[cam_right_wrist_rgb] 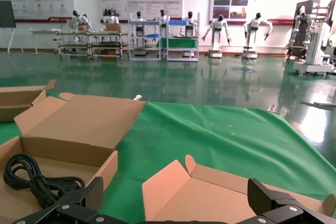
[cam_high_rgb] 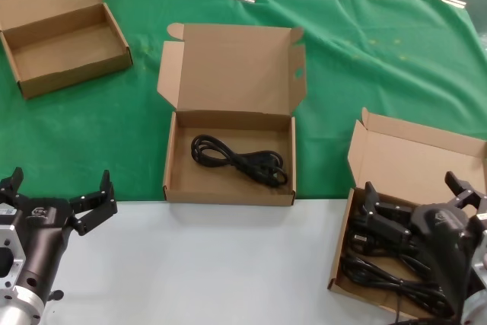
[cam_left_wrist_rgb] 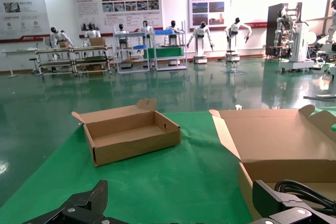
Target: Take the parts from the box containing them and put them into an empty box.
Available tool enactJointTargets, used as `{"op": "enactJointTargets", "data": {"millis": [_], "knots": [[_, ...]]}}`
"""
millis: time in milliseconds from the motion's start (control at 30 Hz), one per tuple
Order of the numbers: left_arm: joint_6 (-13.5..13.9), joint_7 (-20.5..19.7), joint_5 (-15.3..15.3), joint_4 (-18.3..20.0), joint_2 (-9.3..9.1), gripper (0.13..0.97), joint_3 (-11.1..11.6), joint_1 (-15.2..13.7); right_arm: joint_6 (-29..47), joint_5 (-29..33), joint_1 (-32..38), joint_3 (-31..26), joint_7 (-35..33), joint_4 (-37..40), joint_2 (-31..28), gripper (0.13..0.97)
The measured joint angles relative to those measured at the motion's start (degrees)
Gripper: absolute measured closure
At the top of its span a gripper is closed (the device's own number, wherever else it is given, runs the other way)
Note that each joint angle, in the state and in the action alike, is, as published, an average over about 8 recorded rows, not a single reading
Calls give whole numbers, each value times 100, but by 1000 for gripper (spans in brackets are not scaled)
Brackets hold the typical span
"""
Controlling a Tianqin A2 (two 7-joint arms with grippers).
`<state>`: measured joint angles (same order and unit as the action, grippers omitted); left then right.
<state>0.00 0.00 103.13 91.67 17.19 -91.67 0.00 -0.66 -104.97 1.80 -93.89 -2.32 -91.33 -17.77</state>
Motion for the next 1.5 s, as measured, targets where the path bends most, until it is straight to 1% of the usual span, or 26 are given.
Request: {"op": "enactJointTargets", "data": {"millis": [1500], "knots": [[0,0,0,0,0,132,0,0,0,0,0,0,0,0,0,129]]}}
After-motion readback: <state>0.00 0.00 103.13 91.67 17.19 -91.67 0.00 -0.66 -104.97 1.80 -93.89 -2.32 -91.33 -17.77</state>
